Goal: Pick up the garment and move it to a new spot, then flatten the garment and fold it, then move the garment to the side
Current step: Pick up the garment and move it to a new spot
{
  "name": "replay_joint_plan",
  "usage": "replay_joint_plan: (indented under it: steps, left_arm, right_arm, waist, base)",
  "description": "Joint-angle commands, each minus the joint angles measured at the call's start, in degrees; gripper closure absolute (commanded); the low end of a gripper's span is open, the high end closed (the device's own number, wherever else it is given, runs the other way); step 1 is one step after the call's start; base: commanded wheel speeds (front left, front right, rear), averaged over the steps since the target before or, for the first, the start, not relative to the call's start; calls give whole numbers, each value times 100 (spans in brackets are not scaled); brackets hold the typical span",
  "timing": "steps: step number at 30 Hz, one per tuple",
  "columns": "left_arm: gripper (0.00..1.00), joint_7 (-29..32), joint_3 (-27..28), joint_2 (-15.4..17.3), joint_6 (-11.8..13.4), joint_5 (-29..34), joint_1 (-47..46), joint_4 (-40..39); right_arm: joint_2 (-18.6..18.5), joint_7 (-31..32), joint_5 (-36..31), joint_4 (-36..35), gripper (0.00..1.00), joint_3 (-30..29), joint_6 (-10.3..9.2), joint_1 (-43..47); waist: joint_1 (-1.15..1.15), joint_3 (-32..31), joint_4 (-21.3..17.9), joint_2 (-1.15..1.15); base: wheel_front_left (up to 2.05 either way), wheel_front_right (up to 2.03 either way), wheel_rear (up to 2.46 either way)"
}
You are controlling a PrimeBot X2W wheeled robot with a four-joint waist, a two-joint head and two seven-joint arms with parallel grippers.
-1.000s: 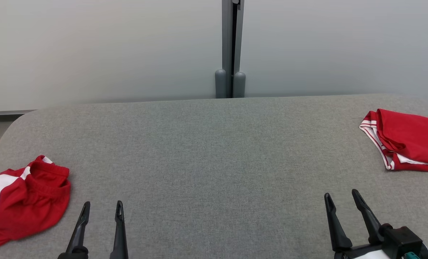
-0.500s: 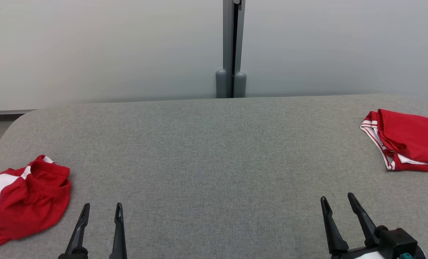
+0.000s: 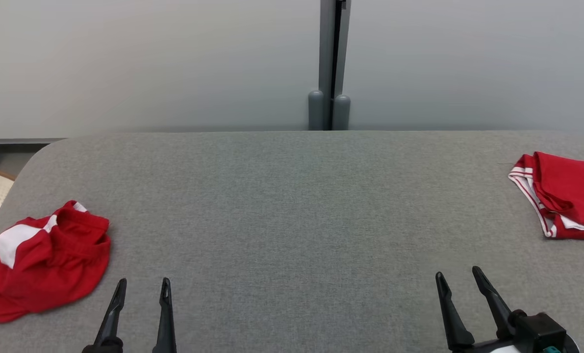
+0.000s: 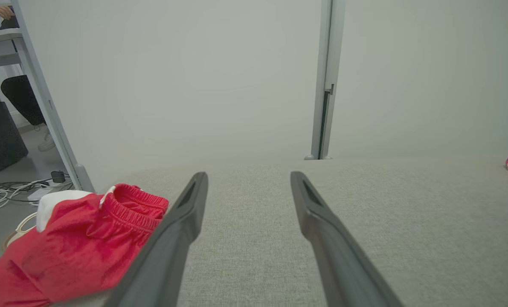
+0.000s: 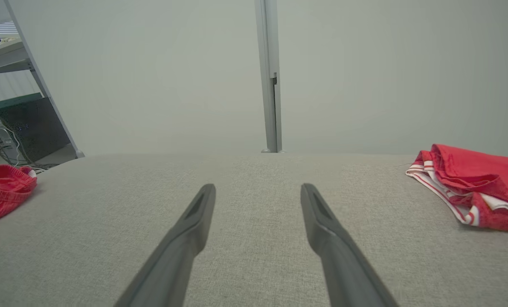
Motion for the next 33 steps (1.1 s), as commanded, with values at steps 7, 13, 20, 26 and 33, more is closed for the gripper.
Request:
replay_joint_plan:
  steps: [7, 13, 20, 26, 33]
  left_arm:
    - [0, 0, 20, 17, 20, -24, -51, 39]
    - [0, 0, 56, 15, -32, 42, 31, 21]
    - [0, 0, 111, 15, -73, 87, 133, -46]
    - [0, 0, 162, 15, 104, -47, 96, -203]
    - [0, 0, 150, 16, 174, -216, -67, -250]
  right_arm:
    - [-20, -2, 61, 45, 0, 129, -3, -35]
    - [36, -2, 108, 85, 0, 199, -3, -35]
    - [137, -3, 114, 119, 0, 276, -3, 4]
    - [56, -2, 134, 192, 0, 439, -3, -262]
    - [-40, -2, 169, 223, 0, 498, -3, -376]
  waist:
    - [0, -39, 856, 0]
    - [0, -80, 1643, 0]
    - [0, -55, 2354, 0]
    - [0, 168, 2491, 0]
    - [0, 288, 2498, 0]
  base:
    - [0, 0, 0]
    - [0, 0, 0]
    - [0, 0, 0]
    - [0, 0, 0]
    - [0, 0, 0]
